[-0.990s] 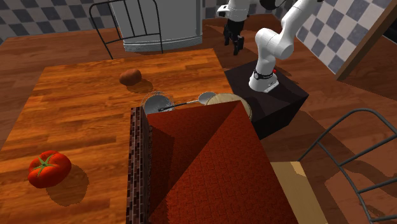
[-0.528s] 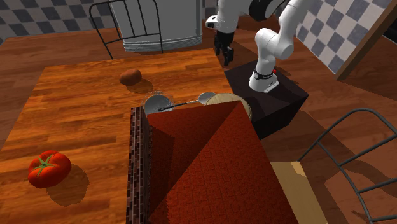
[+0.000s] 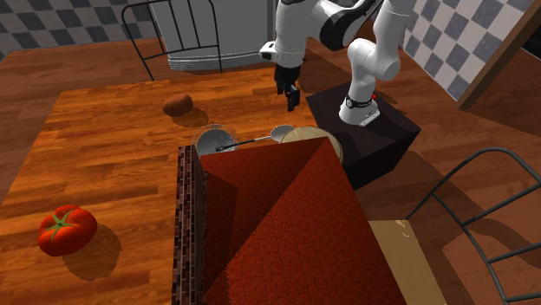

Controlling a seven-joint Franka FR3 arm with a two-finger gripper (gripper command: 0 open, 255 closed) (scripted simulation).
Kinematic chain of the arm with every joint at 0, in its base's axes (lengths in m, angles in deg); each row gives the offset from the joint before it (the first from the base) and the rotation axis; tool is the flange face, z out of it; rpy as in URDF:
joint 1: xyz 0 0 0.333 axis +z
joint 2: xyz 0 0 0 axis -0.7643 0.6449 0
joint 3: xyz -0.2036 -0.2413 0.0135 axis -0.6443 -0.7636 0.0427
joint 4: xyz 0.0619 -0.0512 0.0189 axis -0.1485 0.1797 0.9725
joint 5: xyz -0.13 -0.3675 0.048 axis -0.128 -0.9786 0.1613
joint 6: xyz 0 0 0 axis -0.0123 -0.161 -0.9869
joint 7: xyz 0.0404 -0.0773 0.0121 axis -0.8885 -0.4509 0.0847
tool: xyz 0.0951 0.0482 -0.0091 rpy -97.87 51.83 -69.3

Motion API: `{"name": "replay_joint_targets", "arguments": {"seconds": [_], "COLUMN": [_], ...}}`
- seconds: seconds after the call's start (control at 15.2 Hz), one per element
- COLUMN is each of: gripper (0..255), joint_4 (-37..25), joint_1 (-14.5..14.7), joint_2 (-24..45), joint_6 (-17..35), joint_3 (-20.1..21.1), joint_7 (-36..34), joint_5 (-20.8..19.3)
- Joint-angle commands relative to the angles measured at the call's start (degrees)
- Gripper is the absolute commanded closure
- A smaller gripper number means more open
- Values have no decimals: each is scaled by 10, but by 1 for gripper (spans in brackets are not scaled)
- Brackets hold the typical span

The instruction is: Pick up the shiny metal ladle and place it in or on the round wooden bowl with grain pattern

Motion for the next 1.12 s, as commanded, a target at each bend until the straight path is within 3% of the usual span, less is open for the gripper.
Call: {"name": "replay_joint_targets", "arguments": {"seconds": [0.0,0.79,1.06], "gripper": [0,0,0], "joint_4": [-36,-342,-317], "joint_1": [1,33,32], "joint_2": [45,319,323], "joint_6": [9,-23,5], "joint_3": [5,21,20], "joint_7": [-11,-71,-72], "joint_5": [-5,-50,-51]}}
